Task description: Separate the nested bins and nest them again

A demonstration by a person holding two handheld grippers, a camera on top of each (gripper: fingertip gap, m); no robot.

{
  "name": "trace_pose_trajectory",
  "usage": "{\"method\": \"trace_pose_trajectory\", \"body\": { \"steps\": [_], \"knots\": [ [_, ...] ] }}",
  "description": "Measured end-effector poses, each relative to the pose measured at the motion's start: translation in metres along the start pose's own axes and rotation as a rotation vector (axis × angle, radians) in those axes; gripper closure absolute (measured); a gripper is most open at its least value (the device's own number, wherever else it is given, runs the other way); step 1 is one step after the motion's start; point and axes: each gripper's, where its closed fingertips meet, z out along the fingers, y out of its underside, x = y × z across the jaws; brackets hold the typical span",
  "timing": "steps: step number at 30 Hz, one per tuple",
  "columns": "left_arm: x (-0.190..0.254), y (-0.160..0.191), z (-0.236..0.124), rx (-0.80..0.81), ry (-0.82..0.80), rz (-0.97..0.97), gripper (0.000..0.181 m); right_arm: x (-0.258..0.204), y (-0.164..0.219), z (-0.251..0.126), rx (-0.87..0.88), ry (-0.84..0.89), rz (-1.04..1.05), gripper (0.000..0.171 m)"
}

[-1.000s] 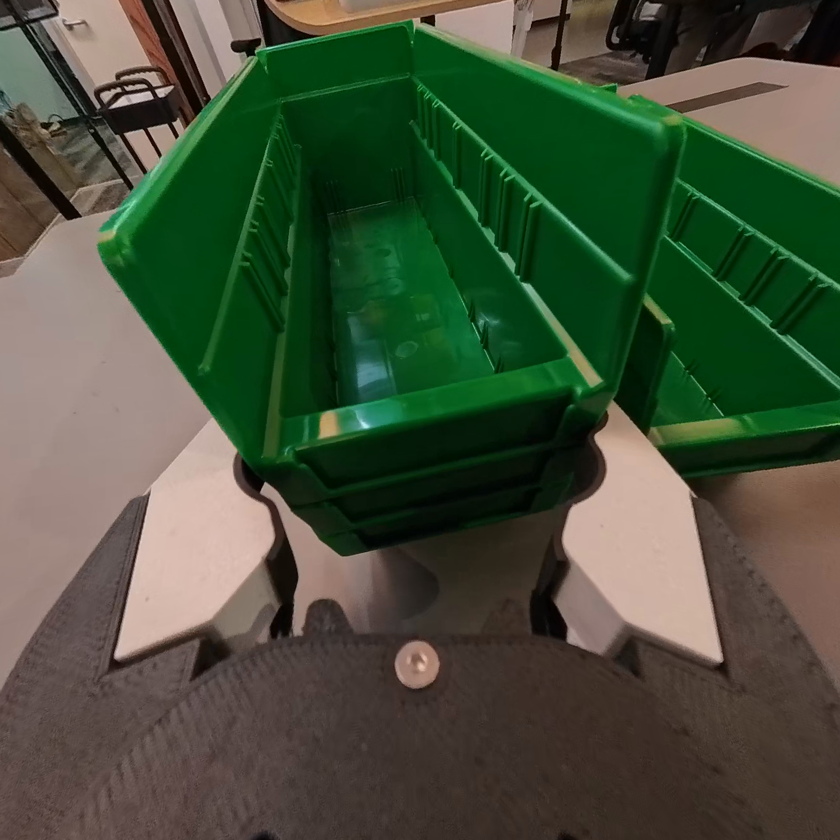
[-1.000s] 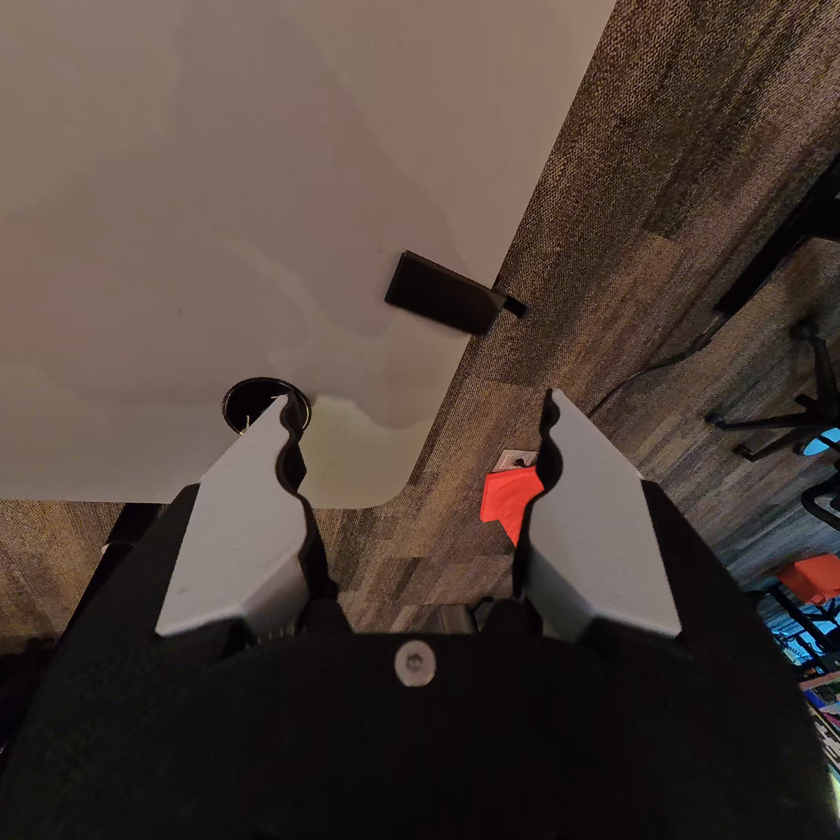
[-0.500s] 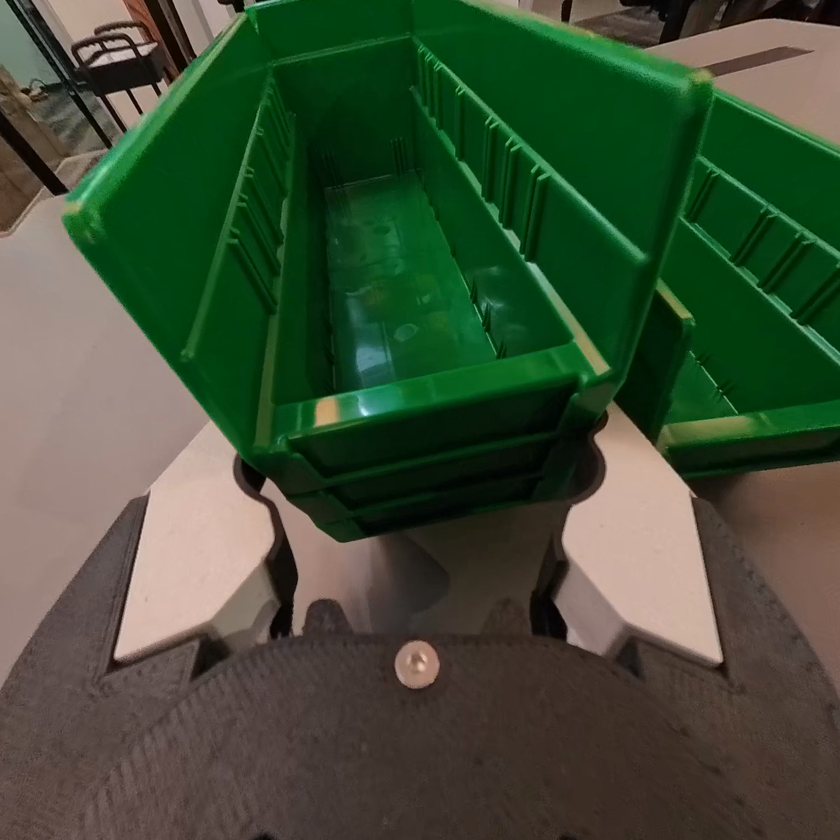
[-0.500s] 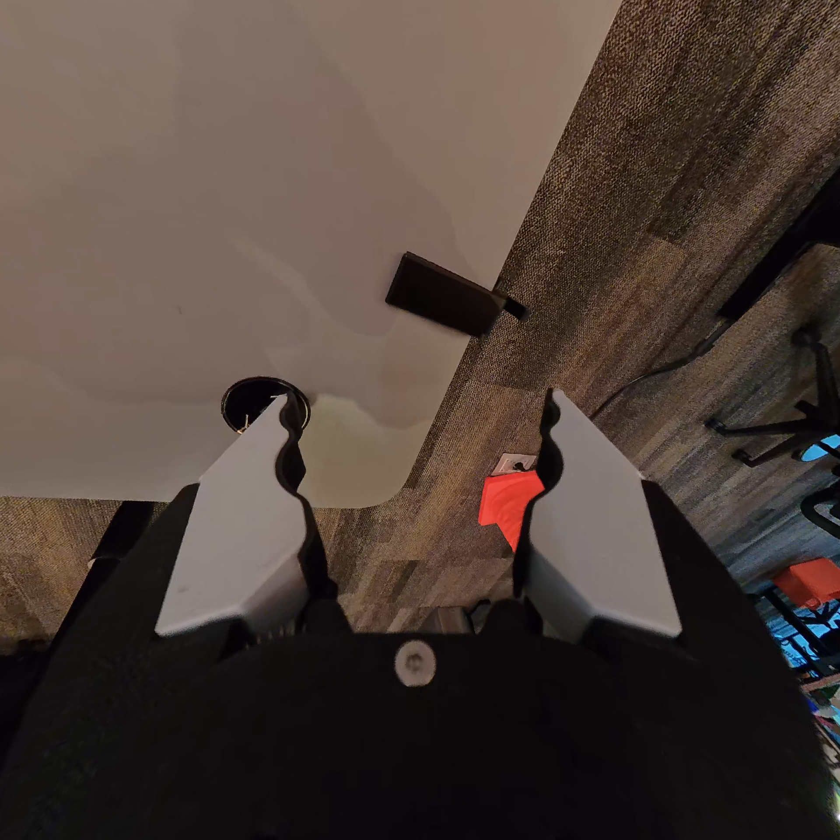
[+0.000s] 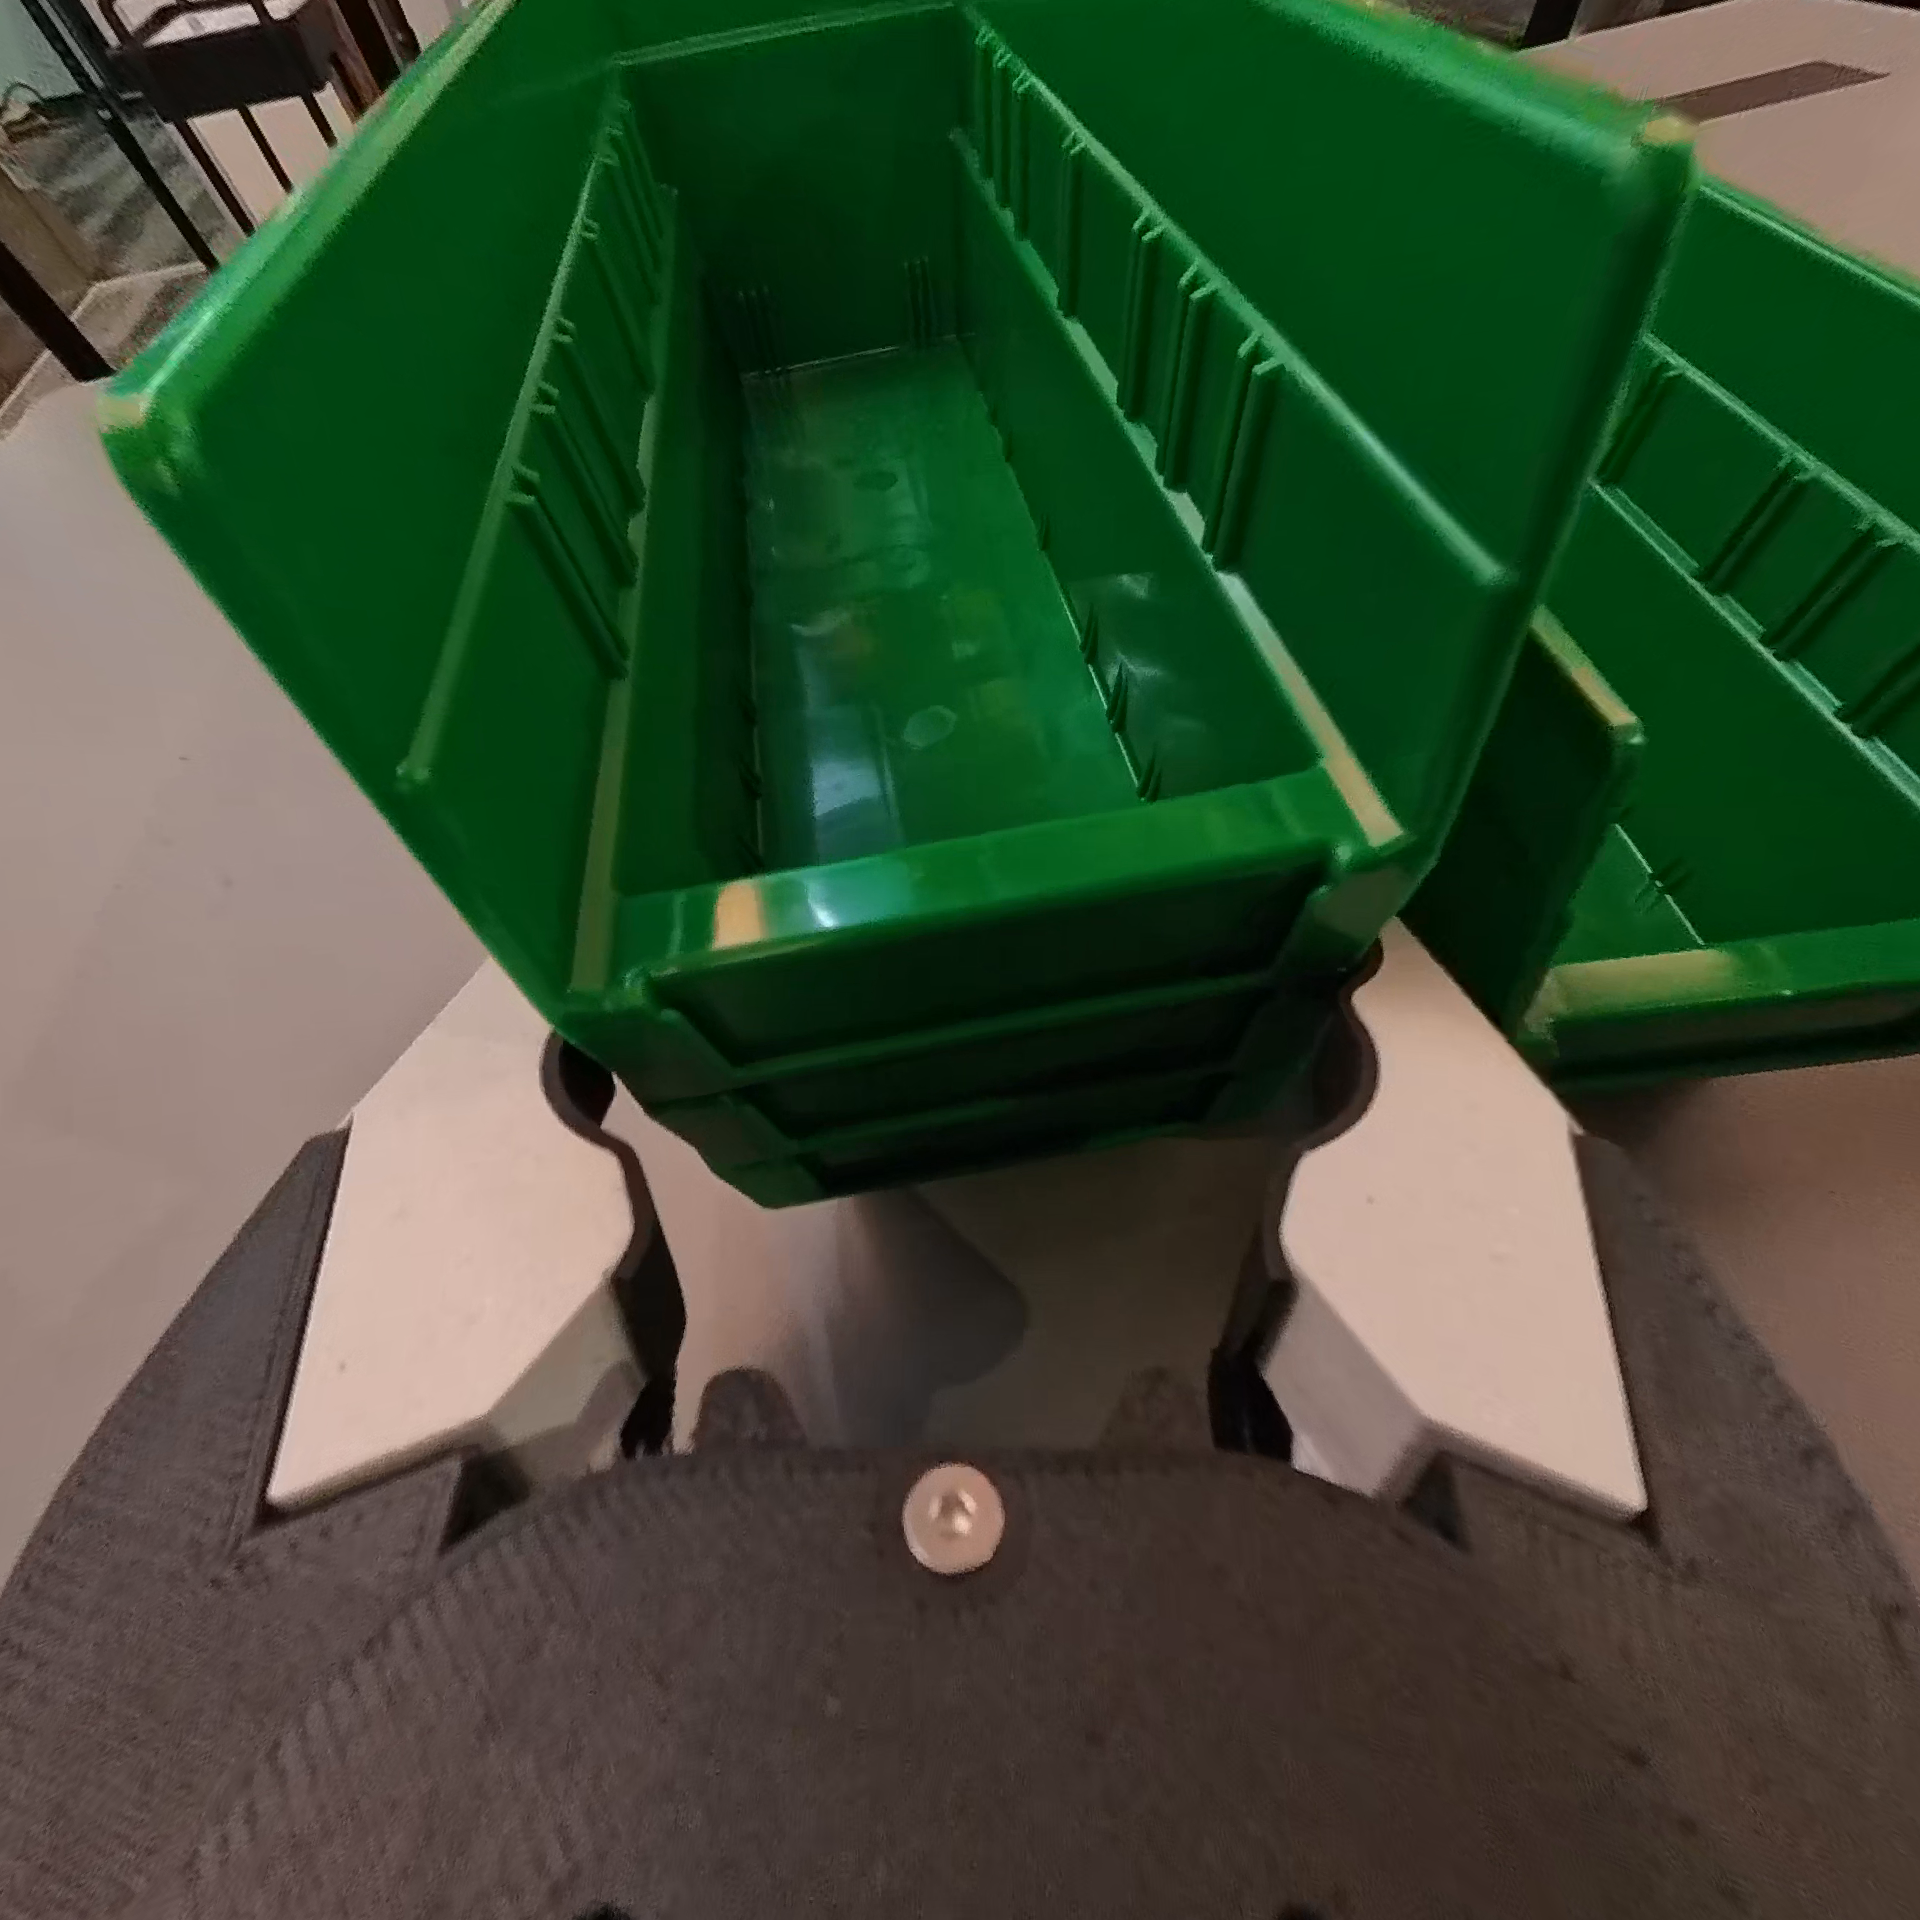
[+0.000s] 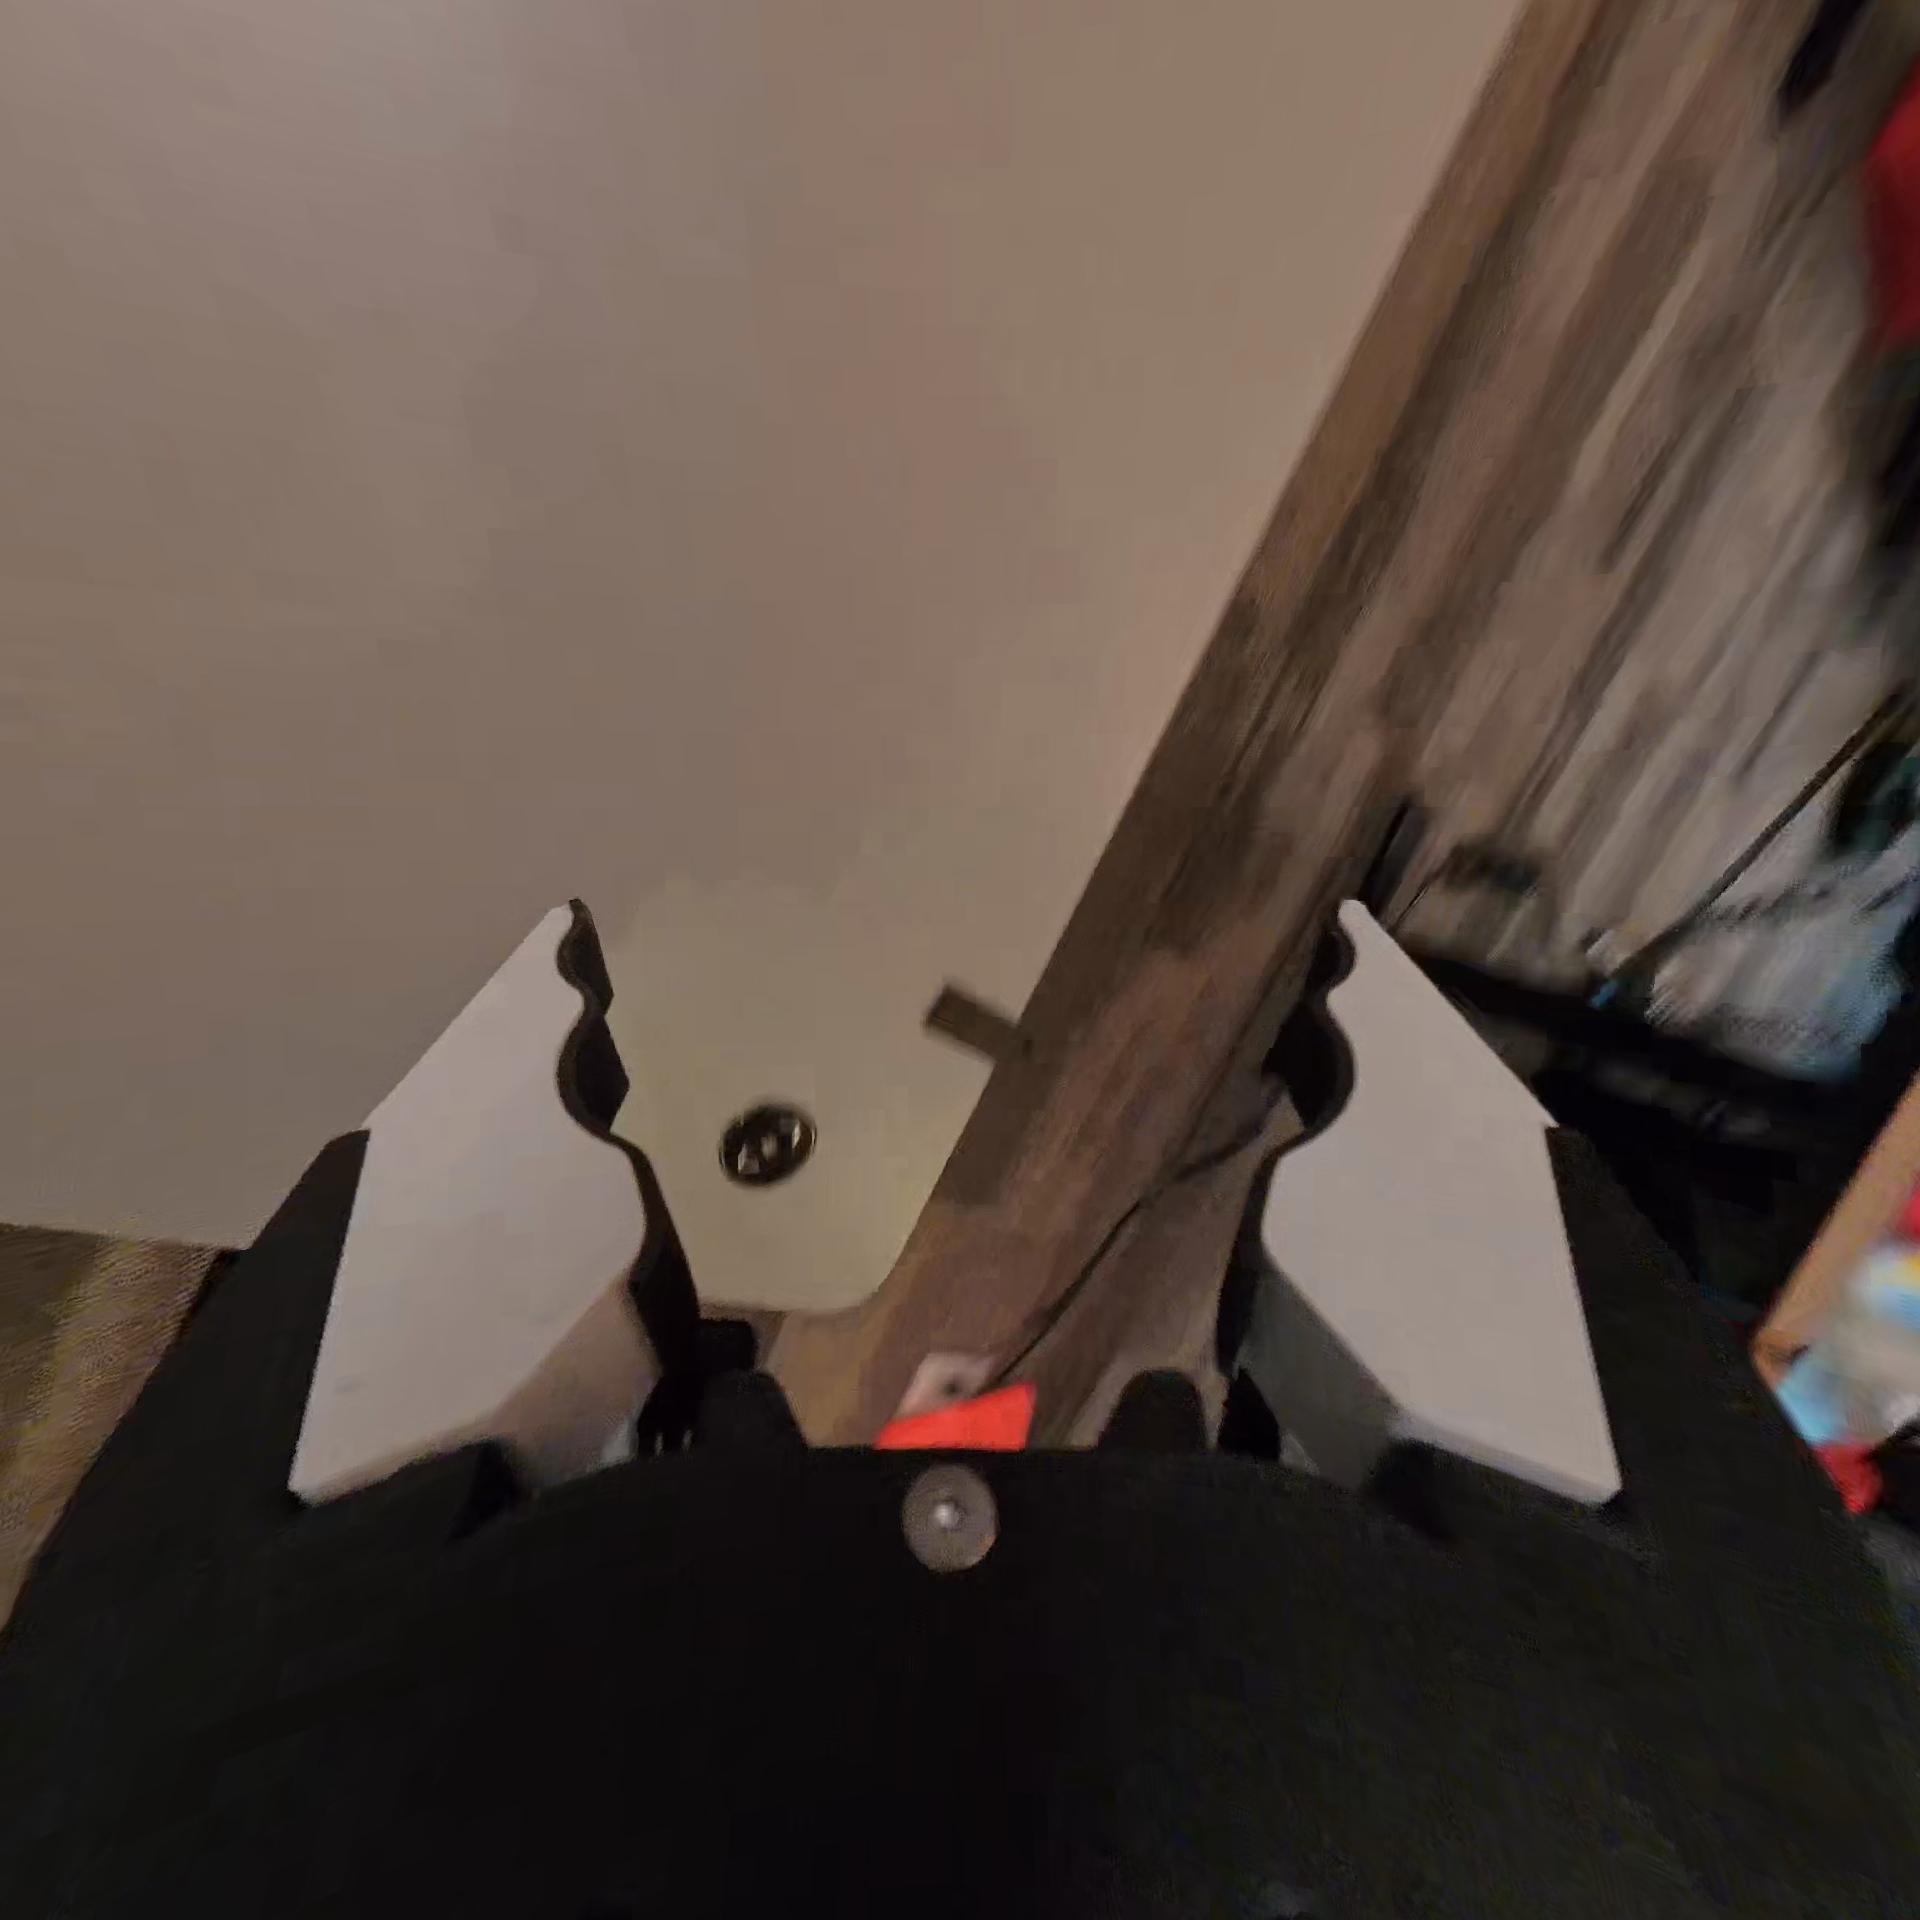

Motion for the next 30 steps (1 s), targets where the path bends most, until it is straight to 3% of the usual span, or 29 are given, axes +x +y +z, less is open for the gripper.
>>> {"method": "trace_pose_trajectory", "body": {
  "steps": [4,7,10,13,17,20,22,26,30],
  "knots": [
    [-0.01,0.003,-0.003,-0.006,-0.004,0.008,0.046,-0.068,-0.158,-0.071,0.334,-0.04,-0.303,0.044],
    [-0.019,0.004,-0.005,-0.011,0.018,0.036,0.047,-0.161,-0.261,-0.127,0.579,-0.181,-0.575,0.046],
    [-0.03,0.007,-0.006,-0.029,0.059,0.045,0.047,-0.262,-0.338,-0.175,0.768,-0.34,-0.872,0.043],
    [-0.036,0.008,-0.007,-0.029,0.071,0.044,0.048,-0.353,-0.392,-0.202,0.845,-0.447,-1.17,0.042],
    [-0.033,0.006,-0.004,0.002,0.033,-0.004,0.047,-0.443,-0.438,-0.2,0.799,-0.478,-1.528,0.037],
    [-0.027,0.005,-0.003,0.008,0.01,0.001,0.049,-0.482,-0.451,-0.187,0.729,-0.474,-1.739,0.032],
    [-0.024,0.004,-0.002,0.008,0.005,-0.009,0.049,-0.491,-0.451,-0.174,0.651,-0.465,-1.854,0.029],
    [-0.02,0.004,0.004,-0.009,0.003,-0.027,0.031,-0.494,-0.452,-0.157,0.567,-0.445,-1.962,0.034],
    [-0.024,0.001,0.006,-0.001,-0.004,-0.052,0.042,-0.501,-0.454,-0.153,0.594,-0.421,-2.025,0.046]
  ]
}}
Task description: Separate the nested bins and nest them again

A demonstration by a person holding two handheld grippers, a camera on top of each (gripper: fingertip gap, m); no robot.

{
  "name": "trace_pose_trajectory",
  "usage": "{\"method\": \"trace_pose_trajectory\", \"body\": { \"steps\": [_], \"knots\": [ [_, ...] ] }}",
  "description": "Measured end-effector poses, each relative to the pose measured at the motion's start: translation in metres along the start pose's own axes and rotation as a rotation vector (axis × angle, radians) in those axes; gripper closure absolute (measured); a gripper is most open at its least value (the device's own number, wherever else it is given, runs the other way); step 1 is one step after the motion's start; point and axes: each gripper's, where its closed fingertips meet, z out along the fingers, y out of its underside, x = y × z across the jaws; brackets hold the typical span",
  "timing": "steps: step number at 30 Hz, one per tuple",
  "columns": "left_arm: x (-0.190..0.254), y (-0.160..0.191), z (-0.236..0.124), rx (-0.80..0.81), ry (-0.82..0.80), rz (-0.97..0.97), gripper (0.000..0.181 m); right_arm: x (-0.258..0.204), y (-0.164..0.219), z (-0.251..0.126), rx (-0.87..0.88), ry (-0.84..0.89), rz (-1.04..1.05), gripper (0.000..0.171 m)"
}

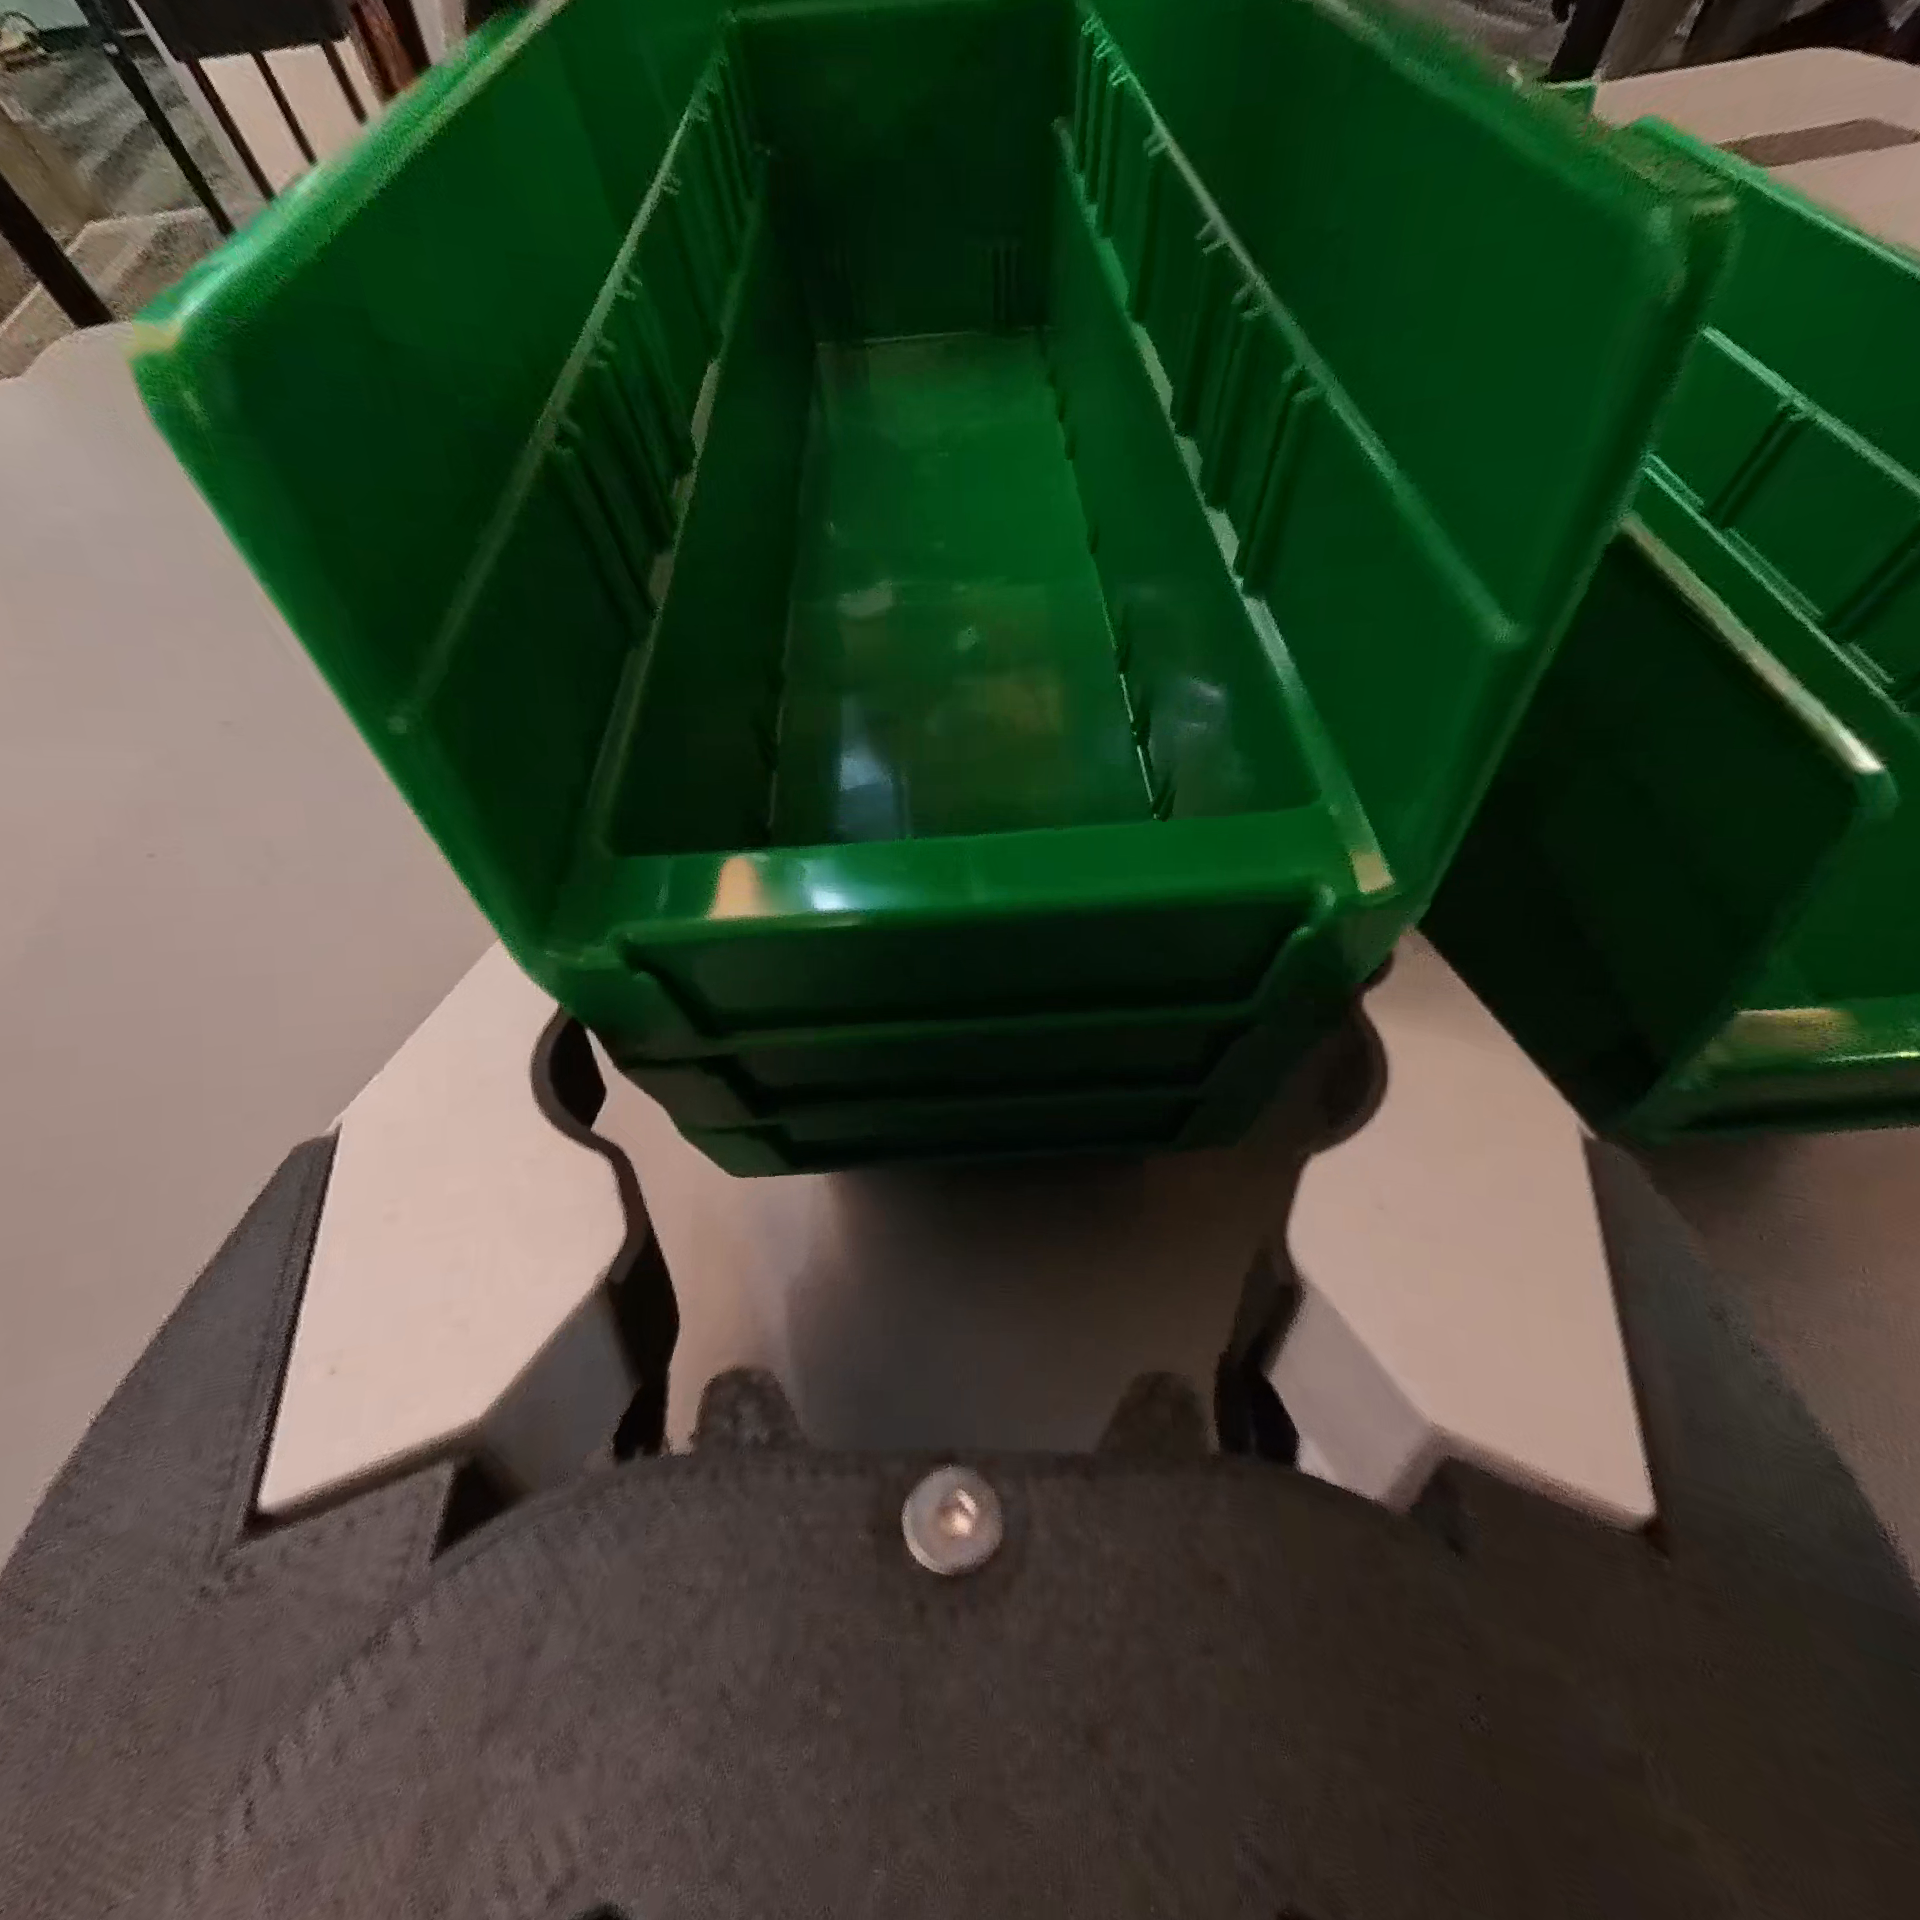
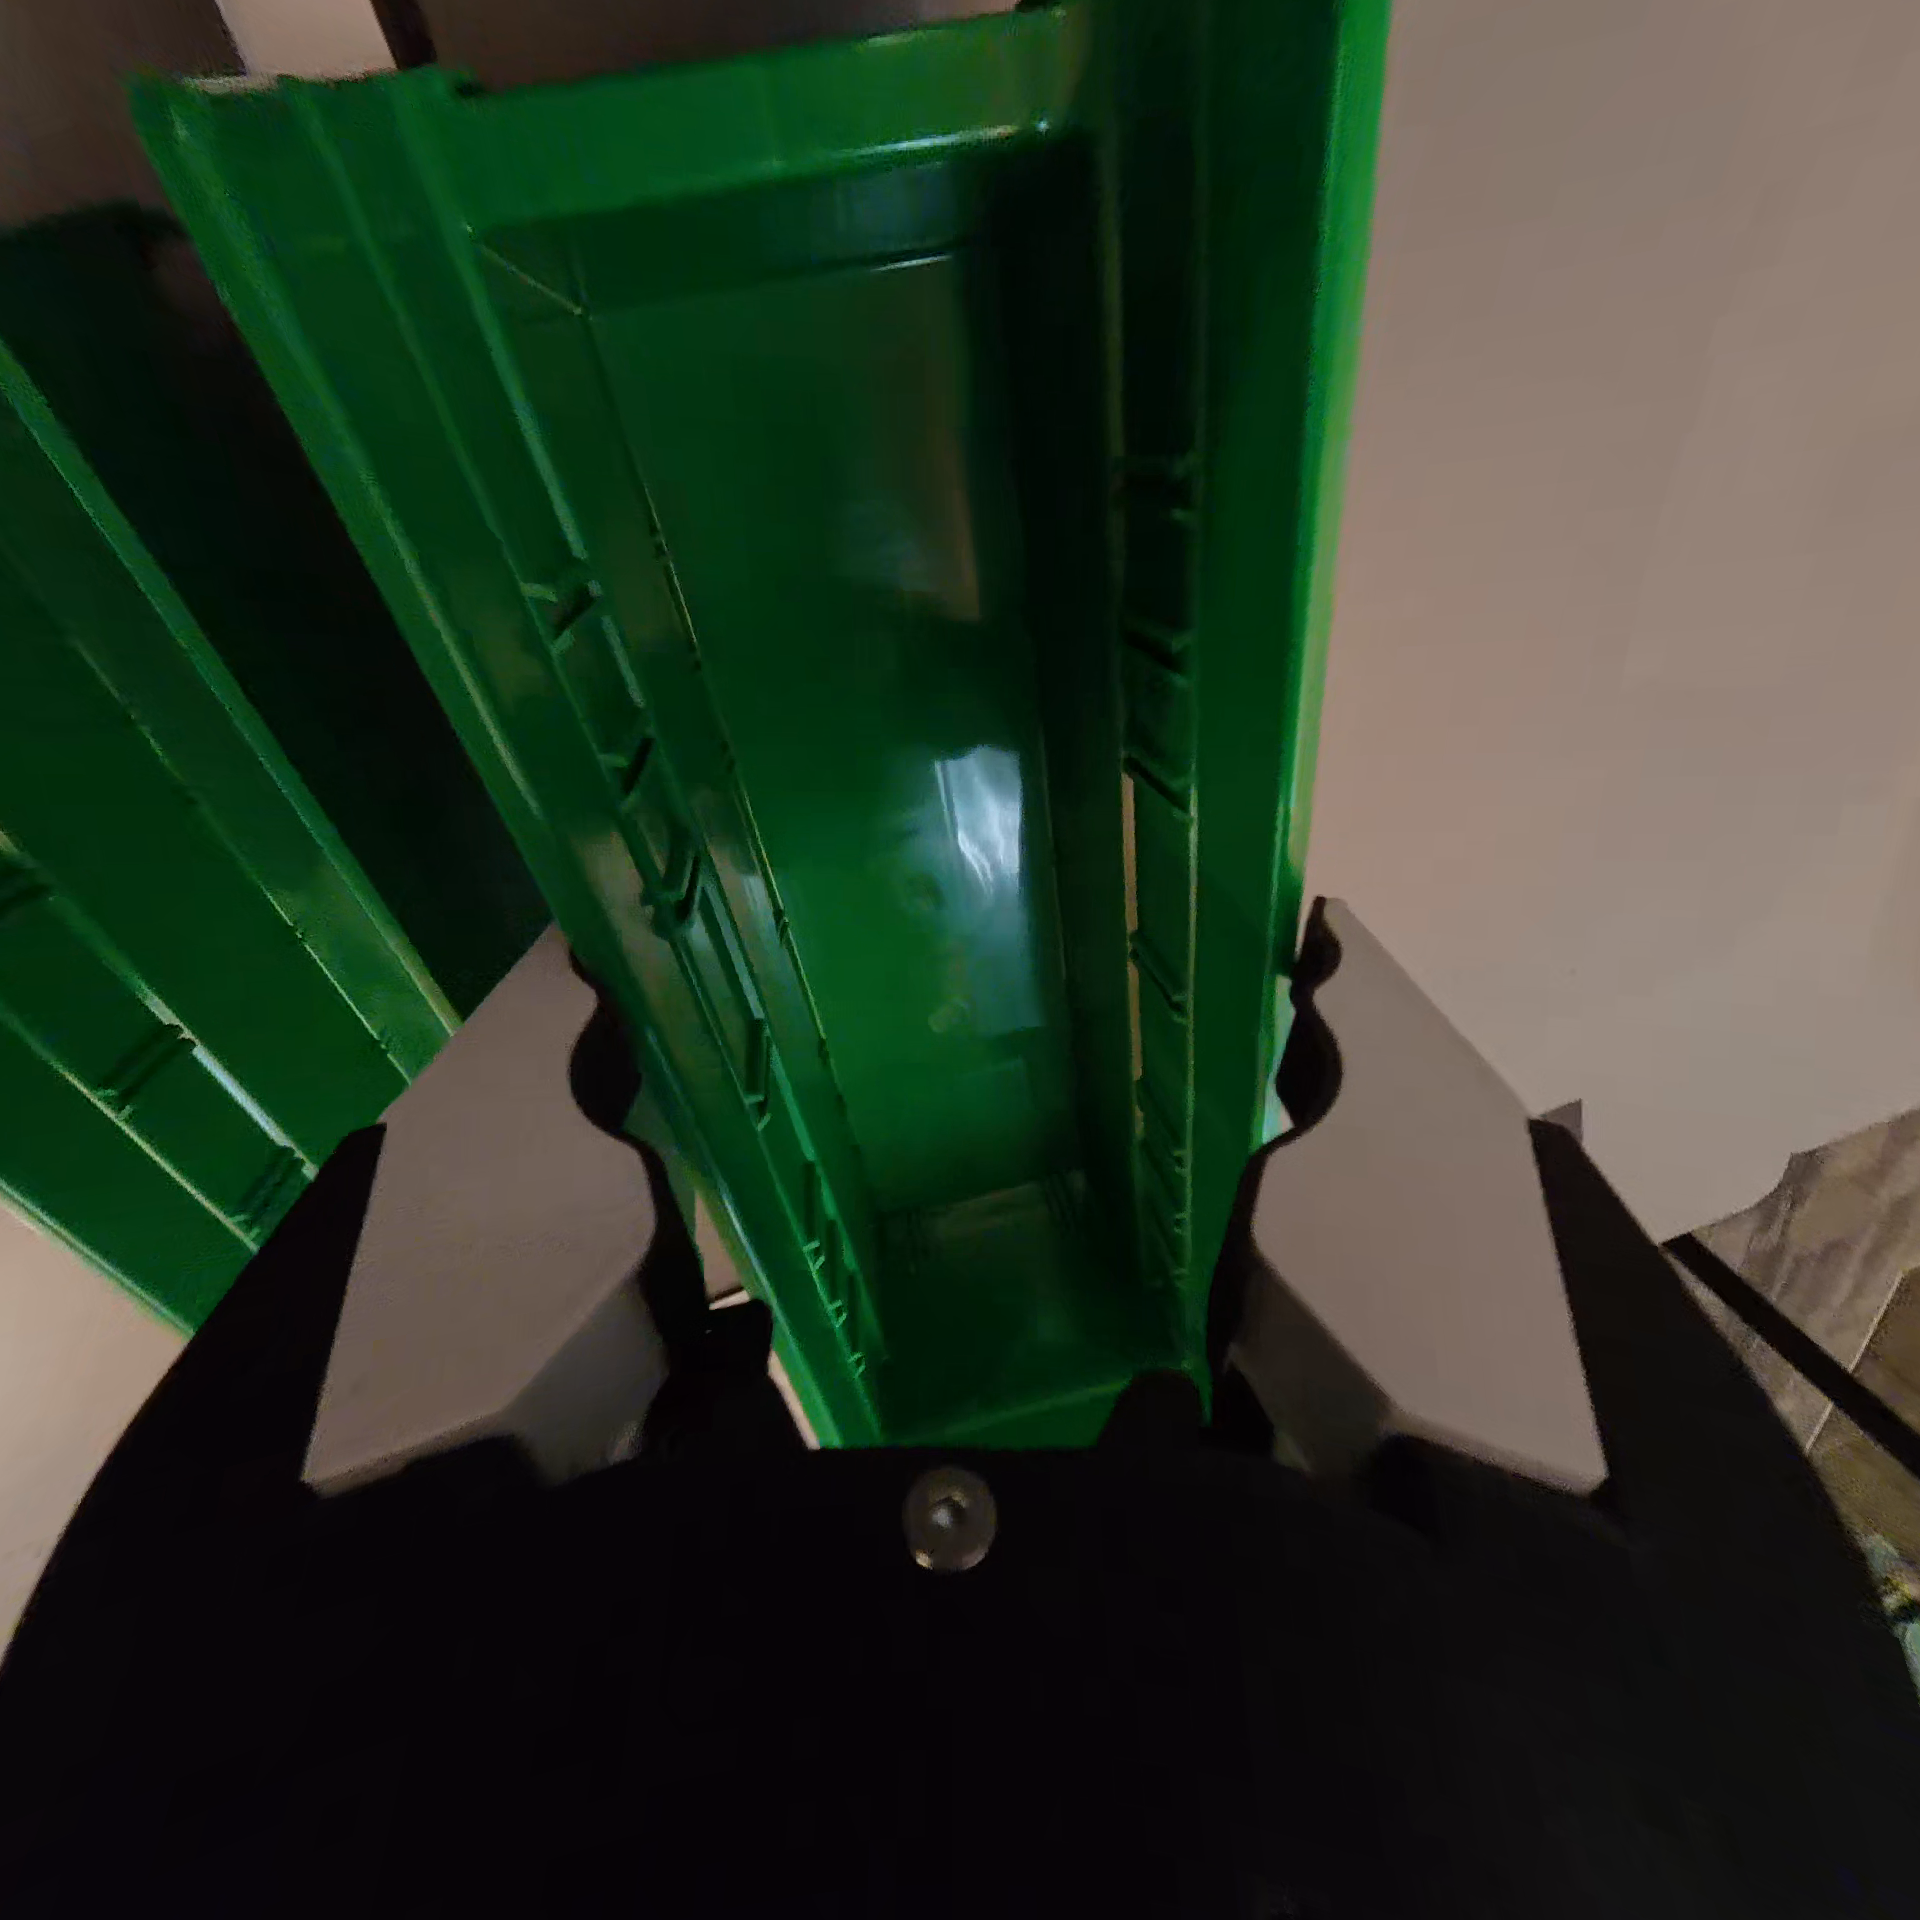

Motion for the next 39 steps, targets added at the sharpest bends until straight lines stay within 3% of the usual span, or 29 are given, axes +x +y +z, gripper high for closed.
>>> {"method": "trace_pose_trajectory", "body": {
  "steps": [9,19,25,39],
  "knots": [
    [-0.003,-0.002,0.003,0.004,-0.018,-0.009,0.047,0.005,0.003,-0.003,0.01,0.014,-0.041,0.062],
    [-0.001,-0.002,0.004,0.002,-0.004,0.01,0.047,0.0,0.004,-0.007,0.039,-0.072,0.005,0.056],
    [-0.002,-0.002,0.004,0.005,0.004,-0.01,0.047,0.002,0.002,-0.009,0.053,-0.121,0.012,0.061],
    [-0.004,0.001,0.009,-0.021,0.0,0.003,0.048,0.005,0.0,-0.029,0.028,0.042,-0.055,0.076]
  ]
}}
